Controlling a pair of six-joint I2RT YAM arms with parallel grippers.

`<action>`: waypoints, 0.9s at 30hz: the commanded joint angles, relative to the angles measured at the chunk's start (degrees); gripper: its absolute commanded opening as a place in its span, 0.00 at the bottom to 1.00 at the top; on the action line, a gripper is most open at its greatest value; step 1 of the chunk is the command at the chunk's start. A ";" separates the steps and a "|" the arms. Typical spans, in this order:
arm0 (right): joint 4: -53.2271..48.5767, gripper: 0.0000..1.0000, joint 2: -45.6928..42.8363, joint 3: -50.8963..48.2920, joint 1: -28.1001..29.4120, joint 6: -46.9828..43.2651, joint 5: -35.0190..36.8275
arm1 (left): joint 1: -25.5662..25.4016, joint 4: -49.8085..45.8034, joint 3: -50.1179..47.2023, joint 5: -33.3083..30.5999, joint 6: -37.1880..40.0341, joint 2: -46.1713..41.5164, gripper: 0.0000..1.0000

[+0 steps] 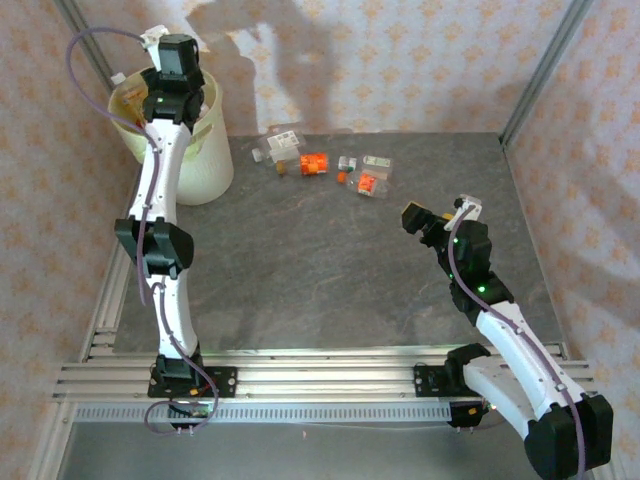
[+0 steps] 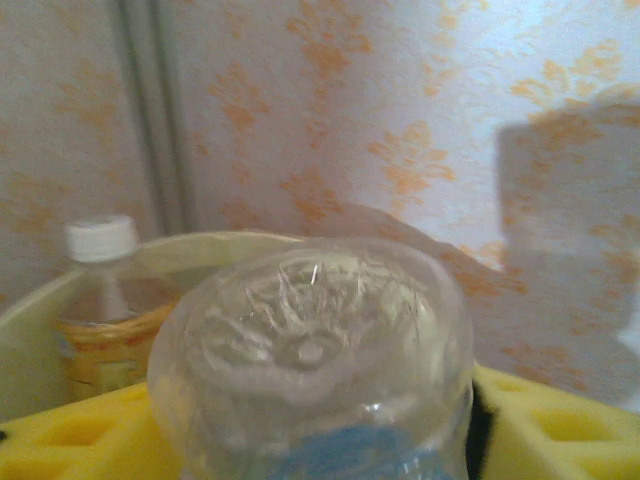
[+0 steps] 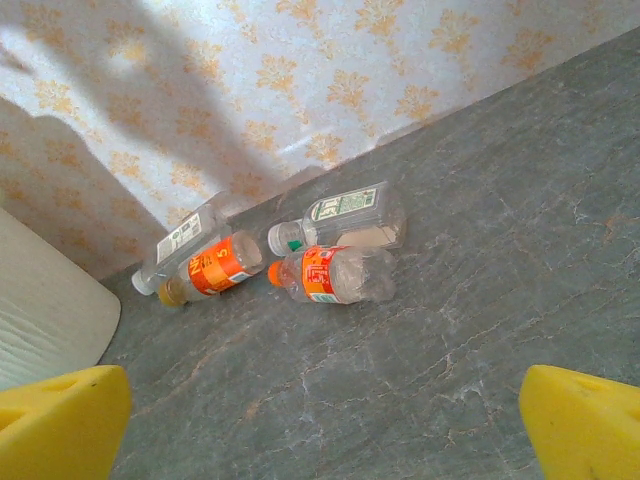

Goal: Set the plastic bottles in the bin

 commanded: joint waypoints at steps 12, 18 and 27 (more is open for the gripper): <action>-1.04 1.00 -0.78 0.42 -0.23 -0.40 1.62 | 0.38 -8.31 11.21 15.01 -3.44 3.53 1.00; -1.56 0.99 -0.38 0.51 -0.23 0.66 3.42 | -0.08 -9.68 9.02 22.08 -7.48 1.97 1.00; -3.42 0.99 13.27 7.13 -0.35 -6.81 2.01 | -5.19 -1.10 -7.96 25.19 -8.37 -9.23 1.00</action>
